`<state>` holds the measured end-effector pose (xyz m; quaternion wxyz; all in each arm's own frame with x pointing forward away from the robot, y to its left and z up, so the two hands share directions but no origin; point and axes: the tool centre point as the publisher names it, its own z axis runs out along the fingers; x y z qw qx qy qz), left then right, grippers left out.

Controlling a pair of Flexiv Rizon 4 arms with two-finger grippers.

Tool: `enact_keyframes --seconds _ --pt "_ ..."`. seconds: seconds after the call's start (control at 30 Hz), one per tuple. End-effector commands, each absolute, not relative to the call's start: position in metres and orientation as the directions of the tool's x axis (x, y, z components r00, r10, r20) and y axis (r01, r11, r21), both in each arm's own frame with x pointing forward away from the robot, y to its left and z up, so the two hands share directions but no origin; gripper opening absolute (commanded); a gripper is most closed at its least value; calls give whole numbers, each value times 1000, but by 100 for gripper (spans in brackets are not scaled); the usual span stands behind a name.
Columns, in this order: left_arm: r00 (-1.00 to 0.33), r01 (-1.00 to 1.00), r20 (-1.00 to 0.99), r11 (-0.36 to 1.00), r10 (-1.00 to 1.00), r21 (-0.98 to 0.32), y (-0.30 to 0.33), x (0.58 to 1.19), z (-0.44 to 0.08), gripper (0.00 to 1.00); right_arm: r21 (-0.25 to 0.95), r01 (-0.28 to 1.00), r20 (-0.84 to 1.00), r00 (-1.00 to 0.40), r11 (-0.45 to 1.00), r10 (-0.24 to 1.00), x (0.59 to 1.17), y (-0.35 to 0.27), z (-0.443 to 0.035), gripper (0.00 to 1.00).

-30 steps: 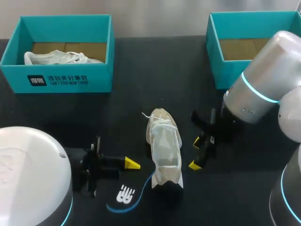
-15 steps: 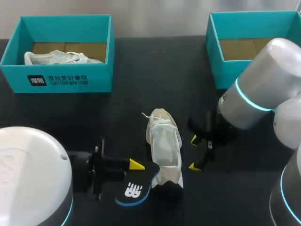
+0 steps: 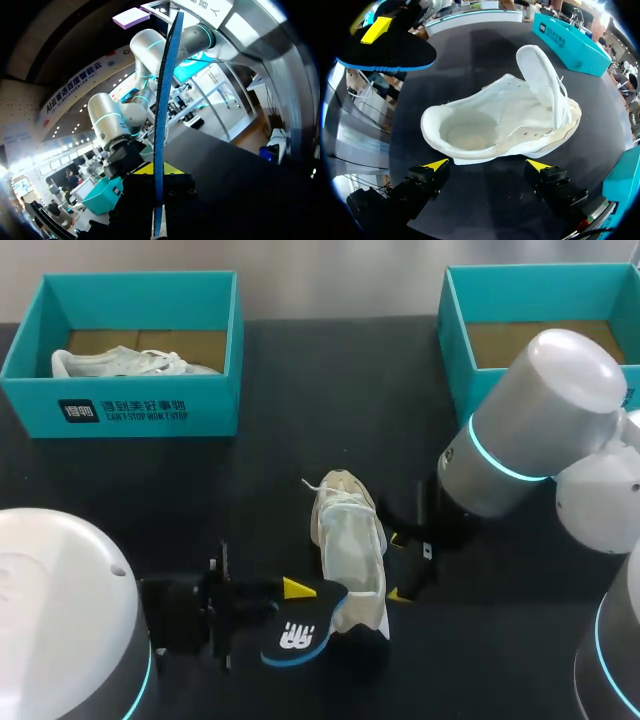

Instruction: Take the shoe out of the shoebox, open the shoe tongue, remove and reinsert the insole, then place the shoe into the shoebox

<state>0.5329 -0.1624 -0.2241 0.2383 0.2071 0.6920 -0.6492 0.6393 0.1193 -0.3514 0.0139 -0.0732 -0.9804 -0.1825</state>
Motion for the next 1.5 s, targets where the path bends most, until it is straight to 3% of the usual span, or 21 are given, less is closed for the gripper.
enact_keyframes --seconds 0.03,1.5 --pt "-800 596 -599 77 -27 -799 -163 531 -223 0 343 143 48 -990 928 134 640 124 -355 100" --pt "-817 576 -577 39 1 -816 -188 541 -240 0 325 57 -32 -997 944 71 626 123 -359 100"
